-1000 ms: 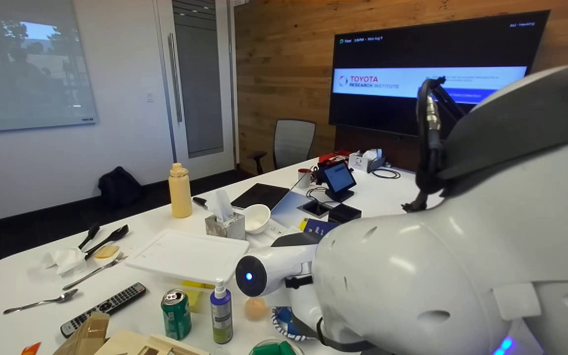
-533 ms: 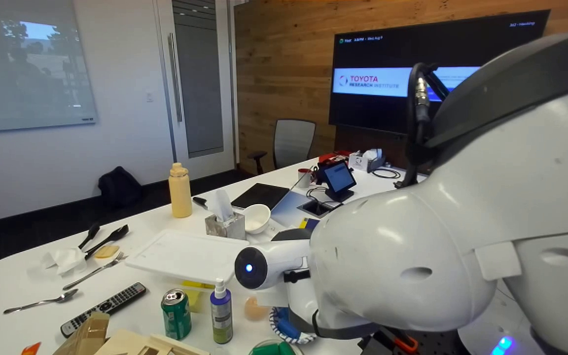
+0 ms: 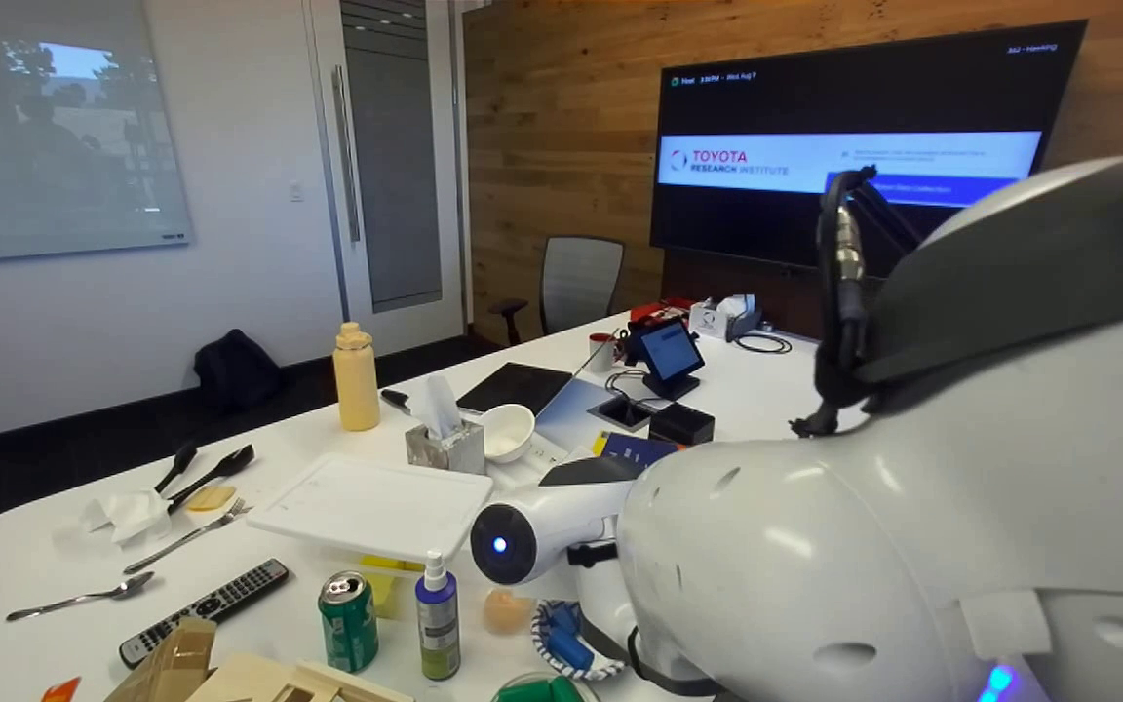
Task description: Use the chopsticks to stir in the bowl
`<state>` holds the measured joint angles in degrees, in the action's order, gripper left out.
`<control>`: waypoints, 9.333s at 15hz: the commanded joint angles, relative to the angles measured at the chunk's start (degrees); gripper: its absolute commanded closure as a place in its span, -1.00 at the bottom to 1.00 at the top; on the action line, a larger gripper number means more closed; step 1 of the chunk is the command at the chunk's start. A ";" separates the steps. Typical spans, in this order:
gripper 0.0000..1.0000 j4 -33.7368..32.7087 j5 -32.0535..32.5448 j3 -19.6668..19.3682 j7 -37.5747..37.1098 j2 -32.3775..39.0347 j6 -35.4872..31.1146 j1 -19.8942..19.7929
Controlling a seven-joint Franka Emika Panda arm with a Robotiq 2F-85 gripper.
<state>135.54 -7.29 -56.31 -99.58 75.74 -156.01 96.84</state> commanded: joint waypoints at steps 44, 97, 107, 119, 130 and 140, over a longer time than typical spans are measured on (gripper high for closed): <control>0.94 1.00 -2.29 0.19 4.29 6.26 -2.43 5.45; 0.94 8.91 -14.53 40.64 28.12 -33.98 -38.19 -77.52; 0.94 7.72 -16.11 51.81 33.19 -34.57 -37.24 -89.89; 0.94 5.04 -10.89 65.46 35.59 -28.59 -37.62 -114.13; 0.94 3.10 -11.66 66.64 36.33 -26.54 -37.98 -115.58; -0.94 1.66 -11.91 66.56 36.47 -25.80 -37.80 -114.97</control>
<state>137.86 -18.55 9.71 -64.37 49.70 -194.57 -18.13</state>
